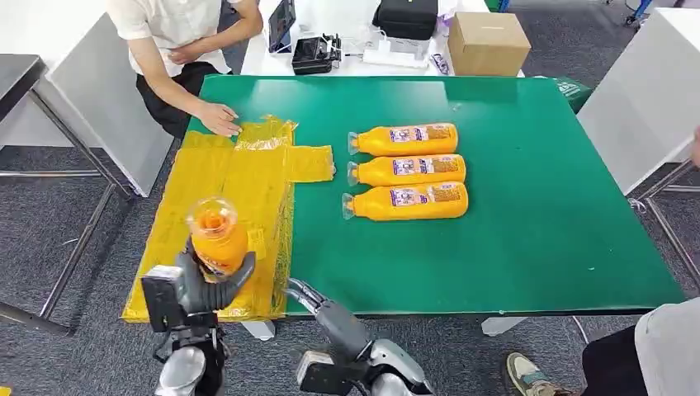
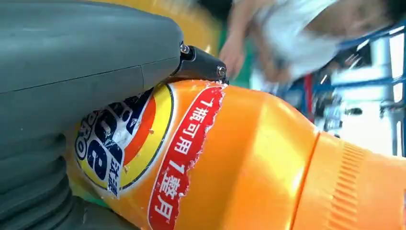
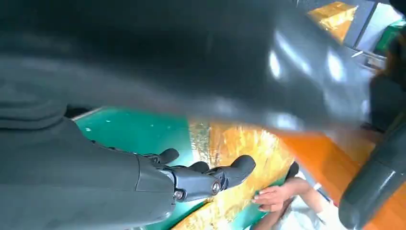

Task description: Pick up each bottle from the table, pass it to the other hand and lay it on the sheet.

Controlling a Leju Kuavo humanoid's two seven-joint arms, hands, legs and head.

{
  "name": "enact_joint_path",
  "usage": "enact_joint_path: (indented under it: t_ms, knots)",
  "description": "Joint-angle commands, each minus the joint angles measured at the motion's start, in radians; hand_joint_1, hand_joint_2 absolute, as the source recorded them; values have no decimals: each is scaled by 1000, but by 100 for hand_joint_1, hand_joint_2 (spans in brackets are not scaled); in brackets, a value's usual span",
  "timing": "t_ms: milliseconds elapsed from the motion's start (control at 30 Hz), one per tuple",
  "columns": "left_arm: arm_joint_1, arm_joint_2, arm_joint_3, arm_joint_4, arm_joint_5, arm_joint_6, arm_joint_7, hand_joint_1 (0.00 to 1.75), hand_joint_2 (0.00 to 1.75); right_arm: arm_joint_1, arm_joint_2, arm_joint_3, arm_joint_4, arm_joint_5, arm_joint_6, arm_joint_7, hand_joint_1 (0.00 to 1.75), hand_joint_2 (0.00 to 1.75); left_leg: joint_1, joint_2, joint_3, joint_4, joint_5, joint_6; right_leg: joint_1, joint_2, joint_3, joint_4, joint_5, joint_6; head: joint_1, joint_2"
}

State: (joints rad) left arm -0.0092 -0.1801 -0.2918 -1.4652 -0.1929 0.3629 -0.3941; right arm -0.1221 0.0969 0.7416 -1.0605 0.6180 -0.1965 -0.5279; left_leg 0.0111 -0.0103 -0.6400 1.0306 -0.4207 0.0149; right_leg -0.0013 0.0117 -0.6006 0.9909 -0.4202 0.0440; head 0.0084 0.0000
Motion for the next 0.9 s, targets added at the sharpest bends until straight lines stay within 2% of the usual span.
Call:
enact_joint_path:
  t_ms: [33,267,300,467,600,633,700,800,833,900]
  knots:
    - [-101,4,111,127,-158,38,39,175,175,31,-33,-60,-48,26,9,-3,0,0,-1,1,2,-1,0,0,0,-1,2,-1,0,0,0,0]
    - [-119,6,118,152,-184,46,51,175,175,33,-31,-68,-50,26,6,-4,0,0,-1,1,4,-1,0,0,-1,-1,4,-1,0,0,0,0]
    - [-287,49,87,358,-429,44,121,175,175,1,-12,-84,-19,24,18,-29,0,0,-1,-1,3,-1,1,0,-1,-3,3,-1,0,0,0,0]
    - [-417,98,4,601,-743,35,244,175,175,-18,-9,-83,-13,21,43,-37,0,0,-1,-2,4,-2,2,0,-1,-4,5,-1,0,-1,0,0]
    - [-523,76,-47,829,-898,-70,329,175,175,-17,-13,-87,-28,17,61,-49,0,0,-1,-3,3,-1,2,-1,0,-4,4,-1,0,0,0,0]
    - [-541,46,11,880,-816,-138,294,175,175,-21,-12,-87,-26,12,70,-53,0,0,-1,-3,2,-1,2,-1,-1,-4,3,0,0,0,0,0]
    - [-568,39,-16,940,-851,-141,296,175,175,-28,-11,-80,-12,11,83,-58,0,0,-1,-2,3,-1,2,-1,-1,-3,3,0,0,0,0,0]
    - [-611,51,-108,1023,-987,-144,388,175,175,-30,-12,-69,-4,12,91,-74,0,0,-1,-1,4,-1,2,-1,-1,-2,4,0,0,0,0,0]
    - [-637,54,-143,1069,-1035,-200,434,175,175,-31,-11,-72,1,8,94,-74,0,0,-1,-1,7,-2,2,-1,-1,-3,7,-1,0,-1,0,0]
    - [-651,52,-127,1101,-1024,-242,435,175,175,-33,-8,-74,8,6,97,-76,0,0,-1,-2,5,-1,2,-1,-1,-2,6,0,1,0,0,0]
